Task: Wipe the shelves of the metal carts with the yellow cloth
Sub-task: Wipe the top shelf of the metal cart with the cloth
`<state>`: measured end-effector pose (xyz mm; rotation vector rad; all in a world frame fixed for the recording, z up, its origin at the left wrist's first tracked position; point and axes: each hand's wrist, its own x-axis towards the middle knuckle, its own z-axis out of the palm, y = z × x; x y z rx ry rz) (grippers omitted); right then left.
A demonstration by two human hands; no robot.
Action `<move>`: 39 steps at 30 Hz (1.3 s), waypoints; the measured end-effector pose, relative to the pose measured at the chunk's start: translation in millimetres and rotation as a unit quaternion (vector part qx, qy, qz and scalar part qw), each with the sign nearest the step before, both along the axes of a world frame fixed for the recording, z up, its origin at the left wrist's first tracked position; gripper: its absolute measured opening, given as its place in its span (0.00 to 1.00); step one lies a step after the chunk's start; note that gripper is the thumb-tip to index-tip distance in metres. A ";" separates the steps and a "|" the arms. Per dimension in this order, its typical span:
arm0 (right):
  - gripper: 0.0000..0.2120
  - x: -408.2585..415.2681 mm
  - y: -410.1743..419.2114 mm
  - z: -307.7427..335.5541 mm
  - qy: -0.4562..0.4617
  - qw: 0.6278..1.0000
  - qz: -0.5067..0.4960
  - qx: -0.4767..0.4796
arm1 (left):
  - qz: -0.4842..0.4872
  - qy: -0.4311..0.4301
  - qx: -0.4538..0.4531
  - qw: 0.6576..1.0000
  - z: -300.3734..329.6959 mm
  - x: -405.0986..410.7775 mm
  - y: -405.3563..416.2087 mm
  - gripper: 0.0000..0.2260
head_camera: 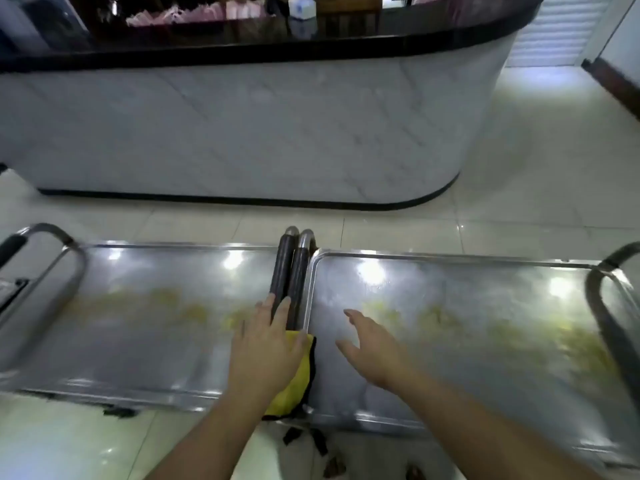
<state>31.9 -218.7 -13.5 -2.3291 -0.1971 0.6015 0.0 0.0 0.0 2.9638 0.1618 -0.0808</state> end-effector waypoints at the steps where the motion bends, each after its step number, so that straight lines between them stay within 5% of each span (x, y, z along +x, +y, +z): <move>1: 0.31 -3.1 8.8 -8.8 0.043 0.999 -0.016 0.025 | 0.008 0.029 -0.019 0.999 -3.5 -5.7 6.2 0.35; 7: 0.36 -28.3 56.2 -51.8 0.216 0.965 -0.082 0.120 | 0.032 0.051 -0.047 0.997 -33.0 -58.4 40.5 0.32; 11: 0.39 -32.0 77.5 -63.2 0.299 0.905 -0.191 0.236 | 0.037 0.072 -0.073 0.994 -38.5 -79.3 56.0 0.30; 16: 0.20 -26.1 93.0 -59.1 0.374 0.819 -0.285 0.330 | 0.051 0.074 -0.104 0.991 -39.1 -86.8 72.0 0.28; 20: 0.22 -20.2 91.9 -64.9 0.357 0.824 -0.316 0.305 | 0.050 0.065 -0.125 0.989 -34.5 -82.2 77.0 0.28; 23: 0.13 -19.6 88.9 -57.3 0.352 0.832 -0.292 0.315 | 0.048 0.050 -0.132 0.989 -28.8 -71.5 78.5 0.26; 29: 0.05 -39.0 68.6 -9.9 0.186 0.906 -0.195 0.326 | 0.016 0.014 -0.126 0.992 -15.4 -38.3 72.1 0.22; 34: 0.17 -41.2 26.3 16.8 0.143 0.911 -0.219 0.320 | -0.026 0.008 -0.143 0.989 -24.9 -5.3 65.8 0.21; 39: 0.21 -31.6 -11.6 13.6 0.102 0.929 -0.286 0.212 | -0.067 0.030 -0.122 0.990 -39.1 34.5 46.0 0.23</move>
